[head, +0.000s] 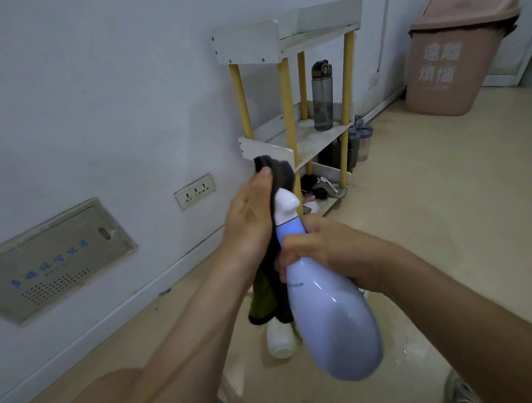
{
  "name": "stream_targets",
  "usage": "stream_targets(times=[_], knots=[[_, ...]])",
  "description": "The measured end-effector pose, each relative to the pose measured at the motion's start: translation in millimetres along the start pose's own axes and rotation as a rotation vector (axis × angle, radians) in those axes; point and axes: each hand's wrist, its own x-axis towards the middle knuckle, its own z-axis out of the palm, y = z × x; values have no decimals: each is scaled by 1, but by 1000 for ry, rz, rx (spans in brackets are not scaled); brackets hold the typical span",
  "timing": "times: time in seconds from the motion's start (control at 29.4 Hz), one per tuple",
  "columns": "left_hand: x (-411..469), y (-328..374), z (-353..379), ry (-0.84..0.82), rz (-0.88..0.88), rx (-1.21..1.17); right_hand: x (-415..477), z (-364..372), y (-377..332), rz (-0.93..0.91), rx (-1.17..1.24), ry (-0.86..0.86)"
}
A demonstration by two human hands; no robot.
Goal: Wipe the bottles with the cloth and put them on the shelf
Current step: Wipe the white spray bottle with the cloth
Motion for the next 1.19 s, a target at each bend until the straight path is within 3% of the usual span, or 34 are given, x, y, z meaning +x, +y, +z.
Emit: stream_targets(times=[0.14,0.27,0.37,0.48,0.54,0.61,0.71,0.78,0.85,0.92,1.09,1.19], knots=[[6,9,-3,120,26,70,-5,-3,-5,37,69,-100],[22,10,-17,288,13,125,-9,-7,-3,93,-194,-59],[34,4,-27,409,-63,-4,-11,-8,-2,61,-234,-9],[36,0,-33,282,-304,-465,-6,-7,-2,-57,-86,184],[23,1,-25,112,-317,-563,4,-4,0,-104,115,367],[4,1,-10,-37,-154,-224,13,-1,1,-170,242,497],[-25,-10,9,-267,314,361,23,-4,7,-186,346,705],[-32,-25,15,-313,577,639,25,-13,9,-105,567,814],[-30,-37,16,-317,698,790,26,-18,7,-59,722,826],[-21,-39,13,-292,555,712,26,-16,5,-38,633,802],[-9,-19,5,-168,-40,39,16,-5,-10,-231,394,666],[-8,-6,-1,-295,-295,-280,9,-12,-20,-330,433,634]])
